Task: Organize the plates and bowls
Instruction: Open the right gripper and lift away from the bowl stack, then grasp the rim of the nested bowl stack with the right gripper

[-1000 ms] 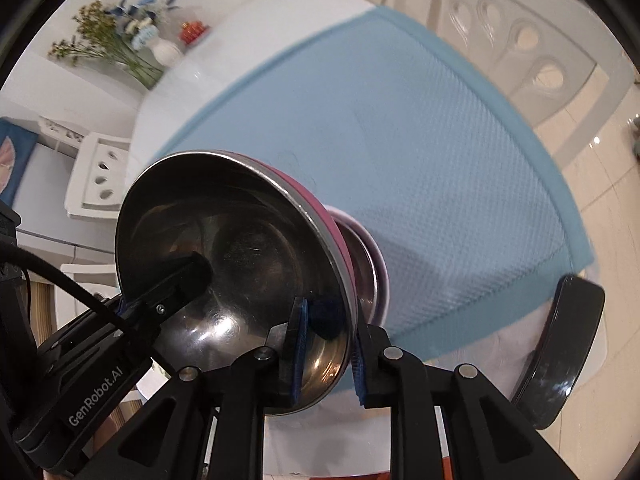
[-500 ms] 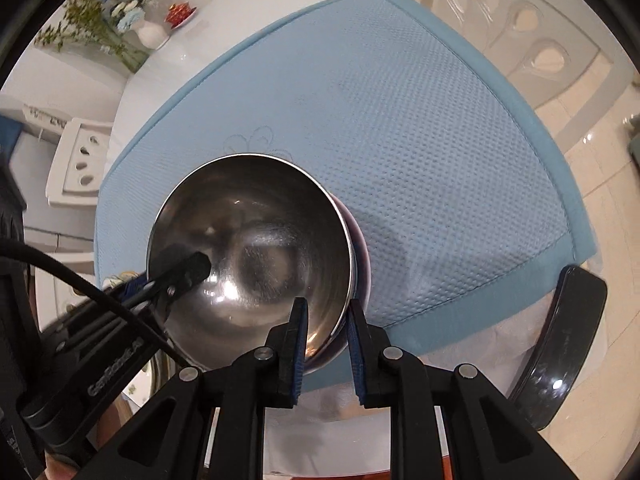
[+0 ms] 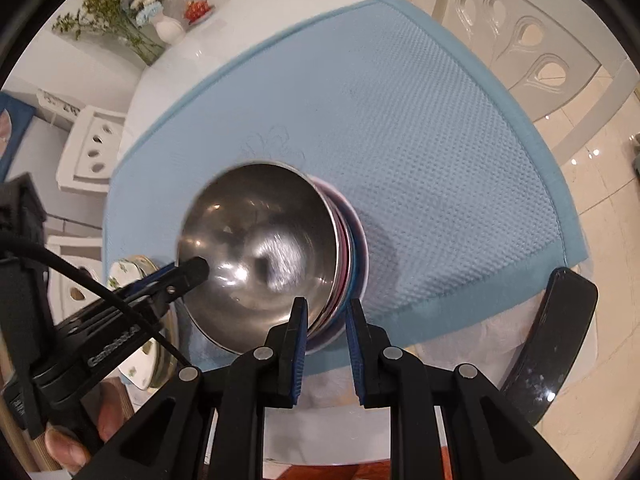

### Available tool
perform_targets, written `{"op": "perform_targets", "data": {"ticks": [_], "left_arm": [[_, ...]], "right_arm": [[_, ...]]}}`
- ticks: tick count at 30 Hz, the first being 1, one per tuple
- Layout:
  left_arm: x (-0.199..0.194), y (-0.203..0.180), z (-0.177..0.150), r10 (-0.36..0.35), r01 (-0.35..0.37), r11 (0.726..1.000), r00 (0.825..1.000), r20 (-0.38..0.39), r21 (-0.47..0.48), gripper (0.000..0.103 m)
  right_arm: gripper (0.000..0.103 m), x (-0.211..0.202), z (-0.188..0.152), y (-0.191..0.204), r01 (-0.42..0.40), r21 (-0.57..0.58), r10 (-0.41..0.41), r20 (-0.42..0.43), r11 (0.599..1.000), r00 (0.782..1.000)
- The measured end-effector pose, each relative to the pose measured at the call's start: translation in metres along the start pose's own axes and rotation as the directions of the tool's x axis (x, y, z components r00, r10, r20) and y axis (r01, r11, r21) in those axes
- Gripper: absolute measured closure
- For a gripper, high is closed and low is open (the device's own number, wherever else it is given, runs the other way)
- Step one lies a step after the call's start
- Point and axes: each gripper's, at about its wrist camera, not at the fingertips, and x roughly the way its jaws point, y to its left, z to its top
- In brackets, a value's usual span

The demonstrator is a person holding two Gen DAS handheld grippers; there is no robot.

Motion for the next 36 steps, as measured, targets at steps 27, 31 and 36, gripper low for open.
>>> {"op": "perform_targets", "data": {"ticks": [27, 31, 36], "left_arm": [[-0.130, -0.012, -0.050, 0.219, -0.259, 0.962, 0.920, 0.324, 0.085, 0.044], [-0.140, -0.003, -0.059, 0.179, -0.212, 0.975, 0.920, 0.349, 0.060, 0.044], [-0.142, -0.006, -0.062, 0.178, -0.216, 0.974, 0.908, 0.378, 0.061, 0.044]], "right_arm": [[0.041, -0.093, -0.058, 0.077, 0.040, -0.246, 0.040, 0.313, 0.969, 0.949], [0.041, -0.085, -0.065, 0.078, 0.036, -0.237, 0.036, 0.289, 0.971, 0.957], [0.041, -0.087, -0.069, 0.074, 0.040, -0.220, 0.028, 0.298, 0.975, 0.954]]}}
